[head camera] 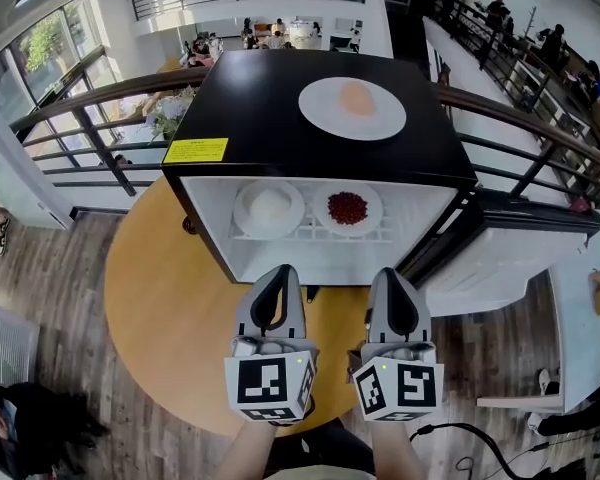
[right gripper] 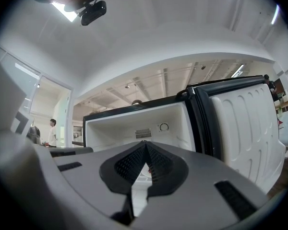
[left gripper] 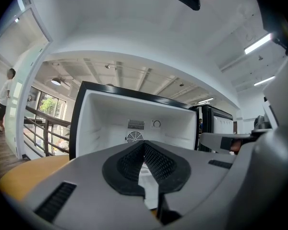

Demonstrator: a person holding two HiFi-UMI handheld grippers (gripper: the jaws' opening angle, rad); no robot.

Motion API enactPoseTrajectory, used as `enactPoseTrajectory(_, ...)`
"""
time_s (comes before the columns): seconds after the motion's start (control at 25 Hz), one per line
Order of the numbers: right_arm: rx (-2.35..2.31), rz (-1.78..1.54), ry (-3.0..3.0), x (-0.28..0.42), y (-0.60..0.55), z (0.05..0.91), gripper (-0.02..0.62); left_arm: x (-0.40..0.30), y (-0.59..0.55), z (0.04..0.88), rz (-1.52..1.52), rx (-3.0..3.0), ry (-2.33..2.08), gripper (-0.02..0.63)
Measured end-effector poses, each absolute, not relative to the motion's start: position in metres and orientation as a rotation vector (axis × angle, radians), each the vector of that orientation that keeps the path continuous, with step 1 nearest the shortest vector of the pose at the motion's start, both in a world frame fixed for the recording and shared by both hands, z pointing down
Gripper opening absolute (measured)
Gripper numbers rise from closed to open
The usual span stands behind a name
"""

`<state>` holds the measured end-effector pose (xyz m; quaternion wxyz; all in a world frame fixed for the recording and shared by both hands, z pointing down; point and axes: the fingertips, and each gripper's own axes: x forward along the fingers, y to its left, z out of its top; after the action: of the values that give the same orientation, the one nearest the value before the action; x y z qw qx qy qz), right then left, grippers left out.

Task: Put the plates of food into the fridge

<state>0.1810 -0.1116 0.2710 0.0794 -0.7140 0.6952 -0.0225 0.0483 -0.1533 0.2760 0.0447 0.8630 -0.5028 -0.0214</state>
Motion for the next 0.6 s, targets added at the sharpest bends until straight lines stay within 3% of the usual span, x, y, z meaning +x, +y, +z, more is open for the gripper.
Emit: enactPoseTrajectory(0.6,-1.823,-0.385,2.071,0.17,-0.112,0.232,0.012,0.034,-0.155,0.252,-0.06,2.505,-1.449,0.008)
